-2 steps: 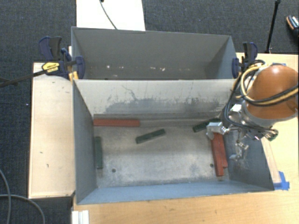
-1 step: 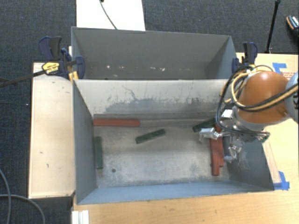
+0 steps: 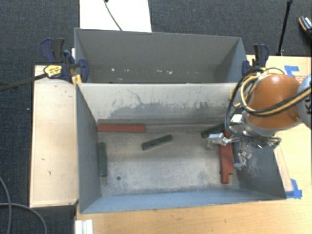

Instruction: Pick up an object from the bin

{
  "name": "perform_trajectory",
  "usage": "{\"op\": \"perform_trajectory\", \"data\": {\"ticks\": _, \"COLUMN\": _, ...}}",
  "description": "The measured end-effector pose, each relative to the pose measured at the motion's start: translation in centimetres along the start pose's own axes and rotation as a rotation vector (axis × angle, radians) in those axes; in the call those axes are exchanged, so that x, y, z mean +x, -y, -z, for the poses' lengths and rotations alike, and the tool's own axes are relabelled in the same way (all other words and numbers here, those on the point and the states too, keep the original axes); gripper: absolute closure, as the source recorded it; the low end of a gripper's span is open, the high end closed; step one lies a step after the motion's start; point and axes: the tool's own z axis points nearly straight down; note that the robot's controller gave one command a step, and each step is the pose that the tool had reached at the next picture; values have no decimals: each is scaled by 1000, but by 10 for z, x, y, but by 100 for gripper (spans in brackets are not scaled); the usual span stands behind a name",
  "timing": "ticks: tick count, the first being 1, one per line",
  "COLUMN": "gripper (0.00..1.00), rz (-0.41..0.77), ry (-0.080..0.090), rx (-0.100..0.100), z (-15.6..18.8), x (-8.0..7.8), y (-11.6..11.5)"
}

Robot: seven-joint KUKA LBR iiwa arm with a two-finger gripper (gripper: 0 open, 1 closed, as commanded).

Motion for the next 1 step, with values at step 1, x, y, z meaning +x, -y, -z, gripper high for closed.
{"op": "perform_trajectory", "data": {"ticks": 1, "gripper": 100, "rz": -1, "ry": 0, "rx": 1, "z": 0, "x": 0, "y": 0}}
